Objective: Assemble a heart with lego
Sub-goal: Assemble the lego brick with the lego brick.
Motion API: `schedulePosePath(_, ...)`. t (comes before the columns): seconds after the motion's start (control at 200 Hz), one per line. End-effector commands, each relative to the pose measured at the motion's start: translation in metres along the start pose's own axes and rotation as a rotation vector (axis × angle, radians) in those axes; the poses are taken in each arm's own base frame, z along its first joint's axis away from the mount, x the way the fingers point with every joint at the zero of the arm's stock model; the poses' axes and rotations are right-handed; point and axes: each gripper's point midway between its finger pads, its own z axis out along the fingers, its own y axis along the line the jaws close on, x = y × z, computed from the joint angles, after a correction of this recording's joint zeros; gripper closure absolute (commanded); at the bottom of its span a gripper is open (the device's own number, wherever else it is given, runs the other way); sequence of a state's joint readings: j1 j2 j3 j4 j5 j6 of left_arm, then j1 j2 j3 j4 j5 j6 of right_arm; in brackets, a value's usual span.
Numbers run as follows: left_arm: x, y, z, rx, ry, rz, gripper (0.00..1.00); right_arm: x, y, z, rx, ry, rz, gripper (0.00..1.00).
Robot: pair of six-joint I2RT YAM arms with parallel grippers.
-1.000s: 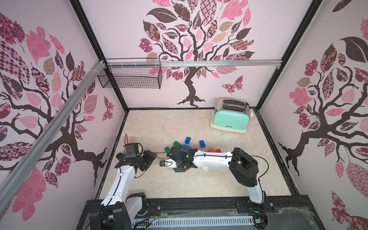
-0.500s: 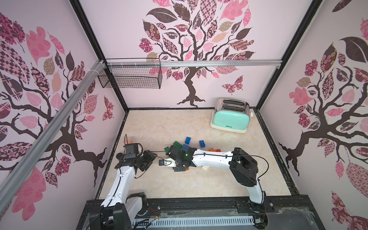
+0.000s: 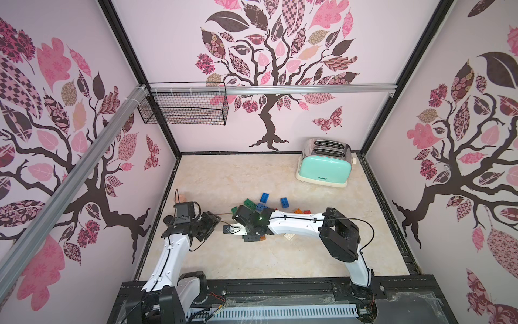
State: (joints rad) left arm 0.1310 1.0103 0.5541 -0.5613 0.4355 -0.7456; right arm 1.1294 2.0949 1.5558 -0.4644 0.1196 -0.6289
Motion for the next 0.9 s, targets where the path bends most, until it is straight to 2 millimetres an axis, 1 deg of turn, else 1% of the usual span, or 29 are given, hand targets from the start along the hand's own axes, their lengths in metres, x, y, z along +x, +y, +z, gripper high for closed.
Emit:
schedulePosePath(0.0, -0.001, 0.0, 0.0, 0.011, -0.008, 0.002, 0.41, 0.003, 0.007, 0.006, -0.041, 0.036, -0.008, 0.78)
schedulePosePath(0.125, 0.0, 0.0, 0.001, 0.01, -0.002, -0.001, 0.41, 0.007, 0.007, 0.009, -0.081, 0.058, 0.003, 0.78)
schedulePosePath(0.23, 0.001, 0.0, 0.001, 0.011, 0.001, 0.001, 0.41, 0.01, 0.012, 0.01, -0.143, 0.076, 0.009, 0.78)
schedulePosePath(0.405, 0.001, 0.0, 0.001, 0.01, 0.003, -0.001, 0.41, 0.017, 0.03, 0.007, -0.279, 0.092, -0.009, 0.77)
schedulePosePath(0.49, 0.001, 0.0, 0.001, 0.007, 0.006, -0.002, 0.41, 0.022, 0.036, 0.012, -0.332, 0.13, 0.004, 0.78)
schedulePosePath(0.57, 0.001, 0.001, 0.001, 0.004, 0.008, -0.002, 0.41, 0.027, 0.03, 0.023, -0.305, 0.167, 0.027, 0.78)
schedulePosePath(0.705, 0.001, 0.0, 0.001, 0.005, 0.008, -0.002, 0.42, 0.031, 0.04, 0.029, -0.349, 0.174, 0.035, 0.77)
schedulePosePath(0.8, 0.001, 0.001, 0.001, 0.002, 0.011, -0.002, 0.41, 0.034, 0.042, 0.034, -0.352, 0.187, 0.036, 0.77)
schedulePosePath(0.84, 0.002, 0.001, 0.001, 0.004, 0.012, -0.003, 0.41, 0.035, 0.037, 0.037, -0.323, 0.194, 0.04, 0.78)
schedulePosePath(0.895, 0.002, 0.0, 0.001, 0.005, 0.012, -0.003, 0.41, 0.034, 0.023, 0.043, -0.233, 0.18, 0.058, 0.79)
